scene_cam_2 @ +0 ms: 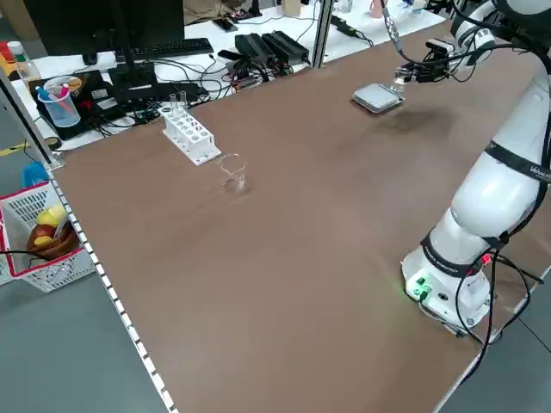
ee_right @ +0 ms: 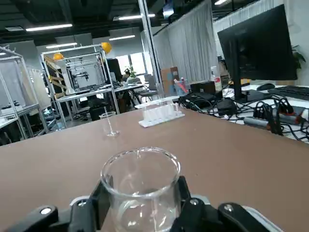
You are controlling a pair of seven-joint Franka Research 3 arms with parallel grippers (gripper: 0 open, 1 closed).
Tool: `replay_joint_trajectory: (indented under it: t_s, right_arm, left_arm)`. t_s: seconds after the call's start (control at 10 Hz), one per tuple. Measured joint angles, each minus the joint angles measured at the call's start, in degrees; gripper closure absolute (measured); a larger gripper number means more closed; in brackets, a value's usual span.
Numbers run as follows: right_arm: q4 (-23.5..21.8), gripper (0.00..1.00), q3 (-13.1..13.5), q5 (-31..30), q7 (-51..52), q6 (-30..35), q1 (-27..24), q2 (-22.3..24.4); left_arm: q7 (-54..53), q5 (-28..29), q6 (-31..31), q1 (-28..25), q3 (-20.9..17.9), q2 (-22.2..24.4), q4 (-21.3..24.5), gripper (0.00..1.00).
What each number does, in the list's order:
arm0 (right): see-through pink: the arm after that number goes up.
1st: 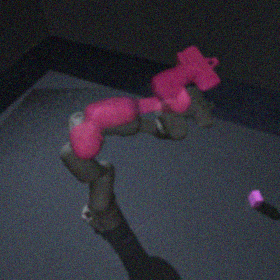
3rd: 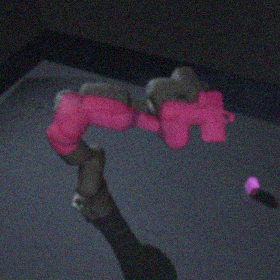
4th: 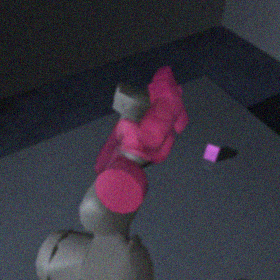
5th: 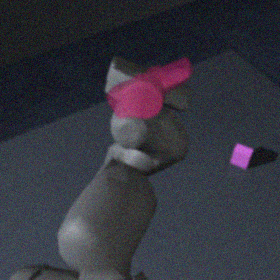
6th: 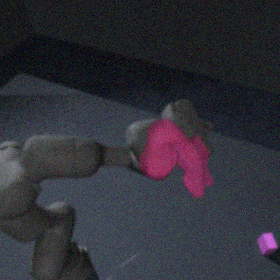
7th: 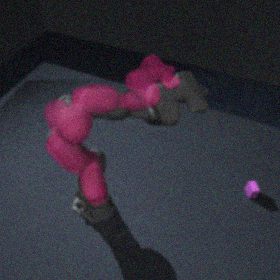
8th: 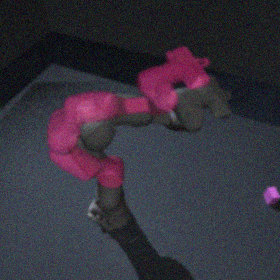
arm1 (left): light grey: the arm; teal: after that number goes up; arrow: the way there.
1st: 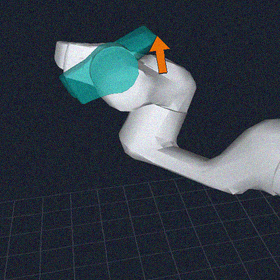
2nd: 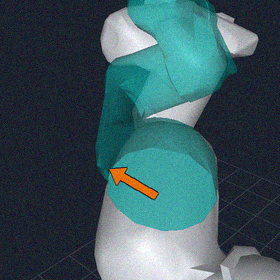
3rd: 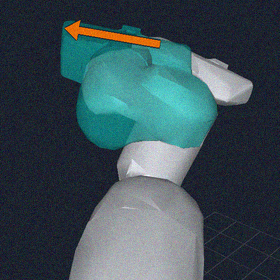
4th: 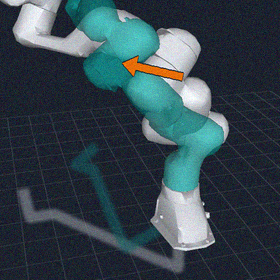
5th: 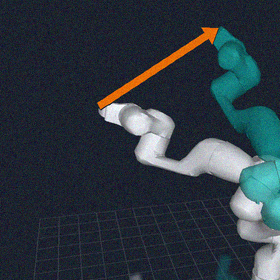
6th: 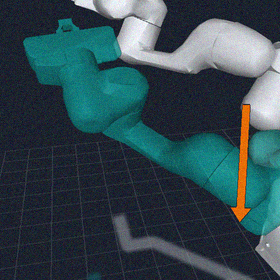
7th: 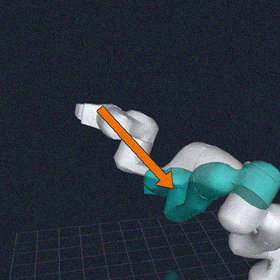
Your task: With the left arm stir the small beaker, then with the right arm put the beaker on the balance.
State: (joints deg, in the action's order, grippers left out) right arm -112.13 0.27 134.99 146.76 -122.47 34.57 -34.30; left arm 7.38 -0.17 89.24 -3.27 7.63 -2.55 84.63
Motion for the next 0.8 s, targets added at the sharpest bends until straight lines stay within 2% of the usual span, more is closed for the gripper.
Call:
replay_joint_trajectory:
  t_s: [0.4, 0.8]
  right_arm:
    - [5.13, 0.42, 0.17, 0.14, -0.85, -4.17, -1.0, -3.94]
    - [8.28, 0.42, 0.96, 0.15, -1.69, -5.45, -1.42, -6.72]
  left_arm:
    - [-0.01, 0.0, 0.08, 0.0, 0.0, 0.0, -0.01, 0.0]
    - [-0.01, 0.0, 0.11, 0.0, -0.01, 0.0, -0.04, 0.0]
